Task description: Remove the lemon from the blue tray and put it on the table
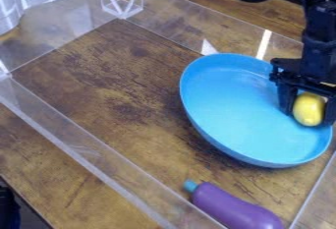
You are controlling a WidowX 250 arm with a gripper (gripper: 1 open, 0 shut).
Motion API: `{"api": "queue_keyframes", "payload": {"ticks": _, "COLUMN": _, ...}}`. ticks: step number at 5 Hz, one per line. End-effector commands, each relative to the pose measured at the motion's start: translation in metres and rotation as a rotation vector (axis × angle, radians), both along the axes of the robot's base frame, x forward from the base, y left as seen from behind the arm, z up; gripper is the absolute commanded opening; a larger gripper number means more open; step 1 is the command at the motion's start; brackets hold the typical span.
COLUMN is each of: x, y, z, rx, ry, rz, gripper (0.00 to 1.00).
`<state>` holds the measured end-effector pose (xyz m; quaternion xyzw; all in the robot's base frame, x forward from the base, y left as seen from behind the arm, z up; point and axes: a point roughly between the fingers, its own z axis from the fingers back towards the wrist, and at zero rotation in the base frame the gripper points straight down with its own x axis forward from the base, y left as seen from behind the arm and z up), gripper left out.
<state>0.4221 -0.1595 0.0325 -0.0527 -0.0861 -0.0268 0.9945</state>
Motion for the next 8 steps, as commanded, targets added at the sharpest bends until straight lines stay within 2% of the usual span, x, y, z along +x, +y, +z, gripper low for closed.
{"api": "queue_keyframes", "payload": {"ticks": 1, "x": -0.003, "y": -0.001, "z": -0.009, "rx": 0.023, "ry": 0.017, "rz": 0.035, "gripper": 0.00}}
{"api": "queue_keyframes", "payload": {"ticks": 2, "x": -0.004, "y": 0.000, "z": -0.011, "rx": 0.031, "ry": 0.021, "rz": 0.075, "gripper": 0.00}}
{"api": "queue_keyframes", "payload": {"ticks": 4, "x": -0.022, "y": -0.019, "z": -0.008, "rx": 0.049, "ry": 0.029, "rz": 0.172, "gripper": 0.00}}
{"api": "queue_keyframes", "payload": {"ticks": 6, "x": -0.039, "y": 0.008, "z": -0.003, "rx": 0.082, "ry": 0.034, "rz": 0.186, "gripper": 0.00}}
{"api": "queue_keyframes", "payload": {"ticks": 7, "x": -0.044, "y": 0.023, "z": 0.007, "rx": 0.093, "ry": 0.023, "rz": 0.194, "gripper": 0.00}}
{"api": "queue_keyframes", "payload": {"ticks": 8, "x": -0.040, "y": 0.041, "z": 0.030, "rx": 0.099, "ry": 0.010, "rz": 0.159, "gripper": 0.00}}
